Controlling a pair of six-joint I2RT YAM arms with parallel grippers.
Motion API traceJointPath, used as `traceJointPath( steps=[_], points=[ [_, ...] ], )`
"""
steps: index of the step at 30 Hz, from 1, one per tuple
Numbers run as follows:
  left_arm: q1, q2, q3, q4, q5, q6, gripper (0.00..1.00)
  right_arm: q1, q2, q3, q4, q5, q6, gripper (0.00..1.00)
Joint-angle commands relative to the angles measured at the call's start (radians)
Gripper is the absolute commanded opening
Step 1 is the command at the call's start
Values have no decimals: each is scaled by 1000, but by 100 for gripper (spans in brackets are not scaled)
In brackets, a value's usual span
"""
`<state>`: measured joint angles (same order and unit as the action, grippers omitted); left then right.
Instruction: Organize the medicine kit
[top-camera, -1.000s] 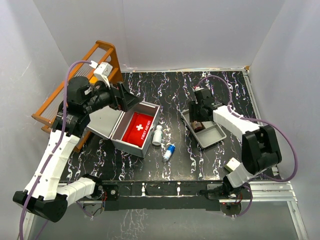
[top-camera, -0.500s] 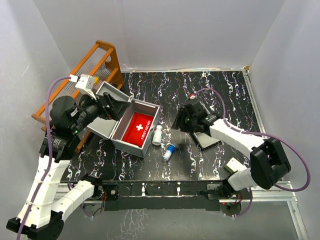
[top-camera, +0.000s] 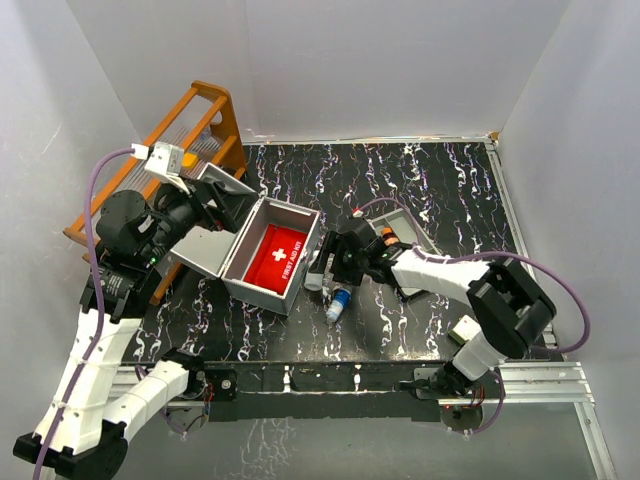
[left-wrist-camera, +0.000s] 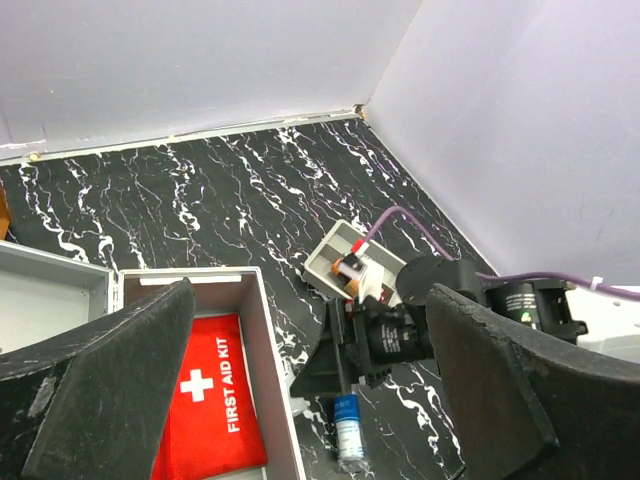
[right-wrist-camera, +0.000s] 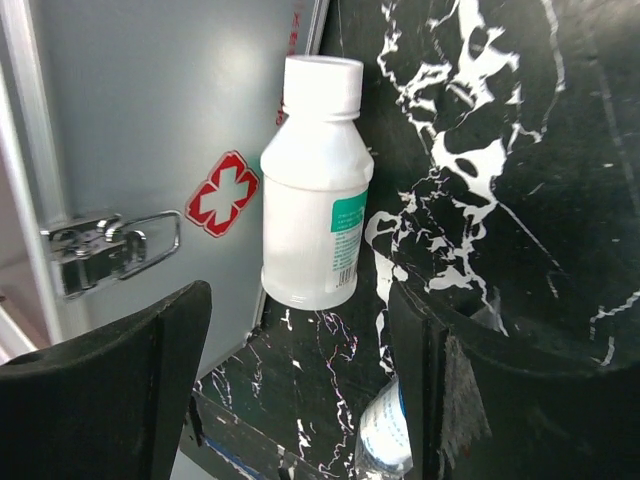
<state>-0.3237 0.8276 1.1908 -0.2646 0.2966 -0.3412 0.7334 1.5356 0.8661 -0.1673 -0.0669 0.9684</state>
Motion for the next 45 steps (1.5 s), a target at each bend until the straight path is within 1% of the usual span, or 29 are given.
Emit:
traceJointPath(
  steps=[1, 7, 9, 13, 19, 22, 26, 29, 33, 34, 39, 43, 45],
  points=[
    [1, 6, 7, 56, 3, 2, 99, 22, 42, 38, 96, -8, 32, 70],
    [1, 22, -3, 77, 34, -11, 99, 25, 116, 54, 152, -87, 16, 67],
    [2, 23, -7, 78, 35, -16, 99, 24, 130, 55, 155, -89, 19, 66],
    [2, 34, -4, 66, 30, -26, 99, 26, 135, 48, 144, -45, 14, 63],
    [2, 38, -3, 71, 45, -41, 99, 25, 178, 96, 29, 48, -36, 54],
    [1, 43, -2, 60, 57, -39, 99, 25, 170, 102, -11, 83, -79, 52],
    [1, 43, -3, 65, 64, -38, 99, 25, 155, 116, -70, 137, -125, 51],
    [1, 44, -3, 68, 64, -35, 99, 25, 163, 133, -86, 155, -170, 52],
    [2, 48, 1, 62, 68, -31, 99, 25, 199, 187, -101, 148, -248, 55],
    [1, 47, 2, 60, 68, -29, 99, 24, 228, 207, -112, 160, -261, 56],
    [2, 38, 3, 47, 59, -19, 99, 24, 269, 256, -156, 242, -316, 56],
    [2, 33, -2, 44, 67, -15, 99, 23, 298, 282, -216, 297, -331, 52],
    [2, 31, -3, 42, 64, -16, 99, 24, 294, 280, -233, 318, -330, 47]
  ],
)
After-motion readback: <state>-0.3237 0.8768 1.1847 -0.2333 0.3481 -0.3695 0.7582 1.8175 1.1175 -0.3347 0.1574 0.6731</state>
